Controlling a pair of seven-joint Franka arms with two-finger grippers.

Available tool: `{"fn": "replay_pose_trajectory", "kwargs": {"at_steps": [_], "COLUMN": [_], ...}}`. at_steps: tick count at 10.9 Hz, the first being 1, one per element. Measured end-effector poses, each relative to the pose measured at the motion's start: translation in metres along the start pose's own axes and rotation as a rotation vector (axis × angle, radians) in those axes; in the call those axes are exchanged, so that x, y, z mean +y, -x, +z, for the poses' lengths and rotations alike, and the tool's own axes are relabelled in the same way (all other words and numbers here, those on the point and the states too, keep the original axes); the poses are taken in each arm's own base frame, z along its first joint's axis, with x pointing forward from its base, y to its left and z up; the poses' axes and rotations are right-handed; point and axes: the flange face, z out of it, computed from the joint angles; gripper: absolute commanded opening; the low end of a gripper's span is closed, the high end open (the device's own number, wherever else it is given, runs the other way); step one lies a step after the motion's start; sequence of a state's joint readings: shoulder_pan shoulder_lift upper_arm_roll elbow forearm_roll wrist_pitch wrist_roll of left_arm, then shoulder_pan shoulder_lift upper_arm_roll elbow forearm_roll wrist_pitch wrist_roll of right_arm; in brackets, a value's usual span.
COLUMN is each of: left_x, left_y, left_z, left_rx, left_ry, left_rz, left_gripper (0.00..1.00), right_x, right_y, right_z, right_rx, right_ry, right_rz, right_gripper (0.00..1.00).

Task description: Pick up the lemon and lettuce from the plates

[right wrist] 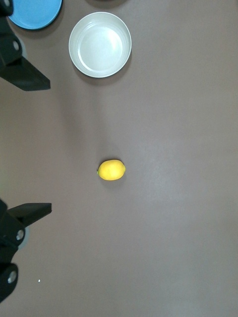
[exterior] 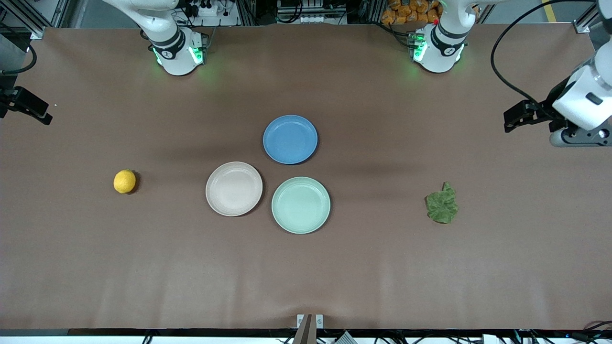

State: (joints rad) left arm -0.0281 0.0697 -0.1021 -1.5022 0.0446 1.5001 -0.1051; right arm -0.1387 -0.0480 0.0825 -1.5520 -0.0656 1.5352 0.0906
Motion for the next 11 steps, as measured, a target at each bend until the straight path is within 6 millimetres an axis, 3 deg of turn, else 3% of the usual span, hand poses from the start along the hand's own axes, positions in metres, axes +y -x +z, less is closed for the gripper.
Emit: {"fn": "replay_pose_trajectory", "kwargs": {"at_steps": [2,6,11], "left_x": [-0.001,-0.013,-0.011], "left_y": [0.001,0.008,0.011], "left_z": [0.011,0.002,-0.001], "left_rx": [-0.005,0.012,0.011], "left_ry": [-0.002,0.000,0.043], "left_rz": [-0.003,-0.024,-0.027], "left_gripper": [1.00,1.00,1.00], "right_x": [-0.001,0.003,0.012], "right_y": [-0.002,-0.005,-0.018], "right_z": [-0.001,0.001,0.009], "right_rx": [0.015,0.022,0.016], "right_ry": [-0.003,-0.017,-0.066], "right_rz": [-0.022,-0.037,-0.075], "right_gripper": [1.00,1.00,1.00]}}
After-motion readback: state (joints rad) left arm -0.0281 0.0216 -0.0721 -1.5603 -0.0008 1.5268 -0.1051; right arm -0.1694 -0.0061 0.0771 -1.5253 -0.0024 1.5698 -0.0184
